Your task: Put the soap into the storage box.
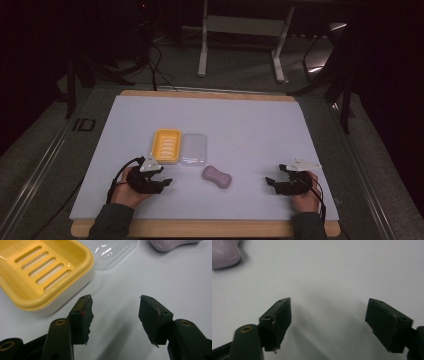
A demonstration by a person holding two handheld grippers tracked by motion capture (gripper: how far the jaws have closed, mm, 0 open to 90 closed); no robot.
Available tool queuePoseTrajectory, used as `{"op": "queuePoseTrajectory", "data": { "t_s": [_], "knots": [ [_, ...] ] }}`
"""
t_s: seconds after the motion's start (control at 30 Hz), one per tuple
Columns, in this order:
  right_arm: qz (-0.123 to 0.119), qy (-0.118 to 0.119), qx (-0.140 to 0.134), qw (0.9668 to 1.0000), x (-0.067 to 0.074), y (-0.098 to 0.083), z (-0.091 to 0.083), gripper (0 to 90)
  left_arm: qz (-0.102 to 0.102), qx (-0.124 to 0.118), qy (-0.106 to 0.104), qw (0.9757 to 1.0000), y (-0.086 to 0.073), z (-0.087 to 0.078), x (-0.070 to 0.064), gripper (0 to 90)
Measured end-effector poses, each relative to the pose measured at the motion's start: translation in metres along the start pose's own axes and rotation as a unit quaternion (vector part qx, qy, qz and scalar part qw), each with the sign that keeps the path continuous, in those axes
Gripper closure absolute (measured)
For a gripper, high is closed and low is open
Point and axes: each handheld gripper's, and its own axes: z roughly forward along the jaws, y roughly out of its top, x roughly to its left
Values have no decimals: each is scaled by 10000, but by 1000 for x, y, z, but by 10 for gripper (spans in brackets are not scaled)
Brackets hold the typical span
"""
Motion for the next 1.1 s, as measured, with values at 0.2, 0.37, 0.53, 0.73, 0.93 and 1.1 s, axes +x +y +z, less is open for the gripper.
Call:
{"op": "queuePoseTrajectory", "data": {
  "t_s": [0.2, 0.37, 0.53, 0.73, 0.93, 1.1],
  "knots": [
    [26, -23, -199, 9998, 0, -2, -4, 231, 222, 196, -46, 9996, 8, 2, -1, 439],
    [-14, -3, -271, 9996, 0, -3, -5, 240, 384, 349, -58, 9986, 16, 8, -1, 439],
    [-90, -31, -266, 9996, 2, -3, -5, 240, 465, 417, -43, 9980, 24, 11, 1, 439],
    [-89, -19, -266, 9996, 2, -3, -5, 239, 524, 433, -5, 9977, 29, 12, 3, 422],
    [-105, -28, -266, 9996, 2, -3, -5, 230, 588, 420, 28, 9974, 36, 11, 5, 416],
    [-122, -18, -263, 9996, 2, -3, -5, 221, 637, 414, 33, 9971, 41, 10, 6, 415]
  ]
}}
